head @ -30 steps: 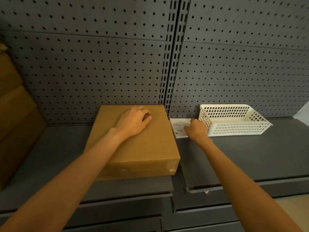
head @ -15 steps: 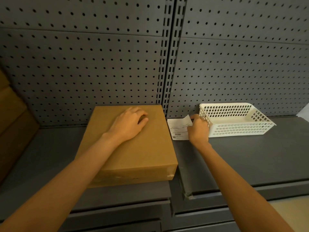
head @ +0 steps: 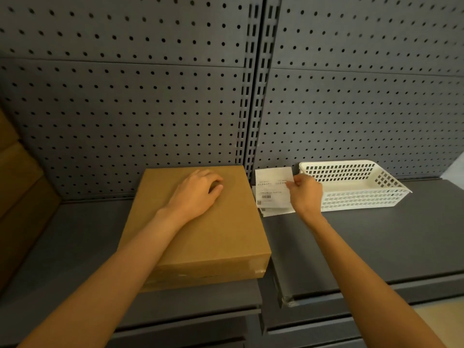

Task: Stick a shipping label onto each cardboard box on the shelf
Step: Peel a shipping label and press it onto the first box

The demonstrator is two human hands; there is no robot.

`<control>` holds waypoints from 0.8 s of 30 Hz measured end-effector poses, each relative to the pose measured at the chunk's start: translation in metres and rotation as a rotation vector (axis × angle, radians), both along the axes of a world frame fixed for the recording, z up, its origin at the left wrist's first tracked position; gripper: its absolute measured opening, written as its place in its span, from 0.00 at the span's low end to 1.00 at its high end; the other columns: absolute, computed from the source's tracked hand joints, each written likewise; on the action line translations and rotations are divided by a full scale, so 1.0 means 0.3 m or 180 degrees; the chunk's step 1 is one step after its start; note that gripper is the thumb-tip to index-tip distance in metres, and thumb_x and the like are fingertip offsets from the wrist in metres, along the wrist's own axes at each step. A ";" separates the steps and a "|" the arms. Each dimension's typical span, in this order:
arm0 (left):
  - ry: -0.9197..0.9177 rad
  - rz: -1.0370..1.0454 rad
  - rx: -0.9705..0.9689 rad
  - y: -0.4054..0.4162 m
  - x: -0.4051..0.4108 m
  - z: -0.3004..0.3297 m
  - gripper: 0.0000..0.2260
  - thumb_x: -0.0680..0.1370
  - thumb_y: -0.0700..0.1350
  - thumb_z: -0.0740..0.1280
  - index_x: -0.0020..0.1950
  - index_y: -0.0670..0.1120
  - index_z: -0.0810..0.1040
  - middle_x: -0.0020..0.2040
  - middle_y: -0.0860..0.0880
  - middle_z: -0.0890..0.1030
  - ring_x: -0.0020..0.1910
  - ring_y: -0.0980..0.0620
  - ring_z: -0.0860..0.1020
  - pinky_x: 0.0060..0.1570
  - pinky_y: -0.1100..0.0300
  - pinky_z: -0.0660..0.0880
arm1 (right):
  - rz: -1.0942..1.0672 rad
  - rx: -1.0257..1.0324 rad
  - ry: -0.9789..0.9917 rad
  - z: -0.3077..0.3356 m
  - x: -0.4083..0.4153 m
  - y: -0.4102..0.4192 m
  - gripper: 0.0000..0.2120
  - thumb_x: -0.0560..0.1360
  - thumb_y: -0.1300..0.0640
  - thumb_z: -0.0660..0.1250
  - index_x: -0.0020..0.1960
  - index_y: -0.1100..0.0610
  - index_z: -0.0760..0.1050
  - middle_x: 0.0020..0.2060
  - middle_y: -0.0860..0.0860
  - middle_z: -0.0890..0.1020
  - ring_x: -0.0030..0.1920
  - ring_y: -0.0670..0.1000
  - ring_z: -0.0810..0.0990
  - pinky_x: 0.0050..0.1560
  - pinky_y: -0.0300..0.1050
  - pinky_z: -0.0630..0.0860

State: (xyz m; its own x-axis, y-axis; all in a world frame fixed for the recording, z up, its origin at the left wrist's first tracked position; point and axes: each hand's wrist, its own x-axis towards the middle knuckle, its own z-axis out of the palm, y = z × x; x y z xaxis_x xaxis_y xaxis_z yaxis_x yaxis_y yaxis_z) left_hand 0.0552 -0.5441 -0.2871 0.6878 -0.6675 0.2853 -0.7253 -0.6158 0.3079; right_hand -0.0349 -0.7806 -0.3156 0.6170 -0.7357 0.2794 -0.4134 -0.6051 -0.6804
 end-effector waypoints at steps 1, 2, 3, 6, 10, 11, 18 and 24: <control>0.0010 0.0003 -0.0050 0.000 0.000 0.002 0.16 0.81 0.49 0.59 0.67 0.48 0.73 0.66 0.51 0.74 0.66 0.52 0.69 0.65 0.57 0.65 | 0.0003 0.0036 -0.0103 0.028 -0.001 0.005 0.07 0.77 0.62 0.65 0.47 0.66 0.79 0.42 0.60 0.83 0.39 0.56 0.79 0.40 0.48 0.76; 0.0036 0.0013 -0.0116 0.001 -0.001 0.004 0.15 0.81 0.48 0.60 0.67 0.48 0.74 0.66 0.51 0.75 0.65 0.52 0.70 0.64 0.58 0.65 | 0.0016 0.0099 -0.0223 0.056 -0.001 0.008 0.08 0.77 0.62 0.65 0.44 0.66 0.79 0.40 0.59 0.83 0.37 0.57 0.79 0.40 0.49 0.78; 0.0083 0.0026 -0.0200 0.002 -0.001 0.005 0.15 0.81 0.48 0.60 0.66 0.48 0.74 0.65 0.51 0.75 0.64 0.53 0.72 0.63 0.58 0.66 | 0.0036 0.0191 -0.0361 0.085 -0.002 0.015 0.09 0.77 0.62 0.65 0.41 0.65 0.78 0.37 0.59 0.82 0.36 0.58 0.79 0.39 0.49 0.78; 0.0433 0.0122 -0.0551 0.001 0.000 0.015 0.13 0.80 0.46 0.62 0.64 0.47 0.76 0.62 0.50 0.78 0.59 0.54 0.75 0.58 0.61 0.70 | 0.0157 0.0497 -0.0760 0.179 -0.002 0.053 0.12 0.77 0.61 0.66 0.34 0.59 0.73 0.32 0.54 0.78 0.35 0.54 0.78 0.35 0.41 0.75; 0.0973 0.0423 -0.1114 0.013 0.001 0.046 0.12 0.80 0.46 0.62 0.61 0.47 0.79 0.55 0.50 0.81 0.52 0.54 0.77 0.49 0.64 0.70 | 0.0476 0.1160 -0.1093 0.275 0.009 0.128 0.06 0.76 0.60 0.68 0.40 0.56 0.77 0.37 0.50 0.81 0.42 0.52 0.82 0.45 0.45 0.80; 0.1050 0.0452 -0.1175 0.022 0.004 0.053 0.11 0.80 0.46 0.62 0.60 0.47 0.79 0.54 0.51 0.82 0.52 0.53 0.78 0.50 0.62 0.72 | 0.0562 0.1277 -0.1107 0.289 0.014 0.143 0.05 0.76 0.60 0.69 0.41 0.56 0.77 0.39 0.50 0.82 0.43 0.52 0.82 0.46 0.46 0.80; 0.2472 -0.0020 -0.1990 0.143 -0.027 0.096 0.07 0.78 0.44 0.64 0.53 0.46 0.80 0.46 0.49 0.83 0.47 0.53 0.82 0.50 0.62 0.78 | 0.0957 0.1823 -0.1056 0.291 0.049 0.232 0.03 0.75 0.61 0.69 0.44 0.59 0.80 0.45 0.53 0.85 0.46 0.53 0.84 0.48 0.48 0.81; 0.2695 -0.0047 -0.2166 0.186 -0.042 0.087 0.05 0.76 0.42 0.68 0.51 0.44 0.81 0.43 0.48 0.84 0.43 0.53 0.82 0.49 0.61 0.78 | 0.1152 0.2077 -0.1068 0.280 0.057 0.278 0.04 0.76 0.62 0.68 0.42 0.58 0.79 0.44 0.53 0.85 0.45 0.52 0.84 0.47 0.47 0.81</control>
State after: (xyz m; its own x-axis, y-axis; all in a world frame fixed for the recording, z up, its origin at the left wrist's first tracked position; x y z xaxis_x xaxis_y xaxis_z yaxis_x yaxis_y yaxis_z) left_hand 0.0425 -0.4884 -0.2609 0.8286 -0.5587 0.0354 -0.1229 -0.1198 0.9852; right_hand -0.0177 -0.6971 -0.2314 0.8073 -0.5853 0.0759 0.0199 -0.1015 -0.9946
